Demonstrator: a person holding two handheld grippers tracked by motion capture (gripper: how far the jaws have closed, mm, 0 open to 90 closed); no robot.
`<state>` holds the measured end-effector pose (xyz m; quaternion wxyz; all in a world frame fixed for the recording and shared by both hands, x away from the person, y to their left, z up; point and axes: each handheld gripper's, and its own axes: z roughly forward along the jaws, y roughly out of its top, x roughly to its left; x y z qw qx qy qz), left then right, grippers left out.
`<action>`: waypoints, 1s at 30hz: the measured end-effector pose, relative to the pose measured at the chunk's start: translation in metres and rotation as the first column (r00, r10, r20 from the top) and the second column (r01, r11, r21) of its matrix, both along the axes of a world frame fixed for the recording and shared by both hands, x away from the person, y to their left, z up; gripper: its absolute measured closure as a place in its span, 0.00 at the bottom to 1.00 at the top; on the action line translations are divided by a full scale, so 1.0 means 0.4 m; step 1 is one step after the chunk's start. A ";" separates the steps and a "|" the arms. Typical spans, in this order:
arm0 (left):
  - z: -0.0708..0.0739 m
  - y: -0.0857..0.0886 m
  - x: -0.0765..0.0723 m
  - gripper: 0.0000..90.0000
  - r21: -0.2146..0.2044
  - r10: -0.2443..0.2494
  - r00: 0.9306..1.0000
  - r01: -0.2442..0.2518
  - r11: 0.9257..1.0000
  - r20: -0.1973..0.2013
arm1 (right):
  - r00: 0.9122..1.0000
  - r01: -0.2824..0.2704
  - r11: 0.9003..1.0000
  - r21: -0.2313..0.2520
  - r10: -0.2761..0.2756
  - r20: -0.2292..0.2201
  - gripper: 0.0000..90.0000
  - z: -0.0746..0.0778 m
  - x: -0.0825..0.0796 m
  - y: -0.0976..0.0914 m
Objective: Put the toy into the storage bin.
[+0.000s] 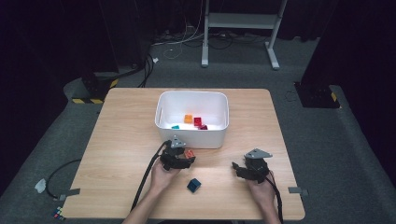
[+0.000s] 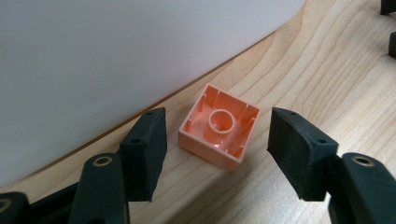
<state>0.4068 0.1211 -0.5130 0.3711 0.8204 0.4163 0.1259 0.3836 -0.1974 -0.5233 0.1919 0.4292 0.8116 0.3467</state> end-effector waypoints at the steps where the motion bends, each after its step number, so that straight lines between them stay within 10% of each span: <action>1: 0.000 -0.001 0.001 0.43 0.007 0.004 1.000 -0.004 1.000 0.003 | 1.000 0.000 1.000 0.000 0.000 0.000 0.39 0.000 0.000 0.000; 30: -0.006 -0.018 0.000 0.55 0.045 -0.020 1.000 0.019 0.999 0.023 | 1.000 0.000 1.000 0.000 0.000 0.000 0.39 0.000 0.000 0.000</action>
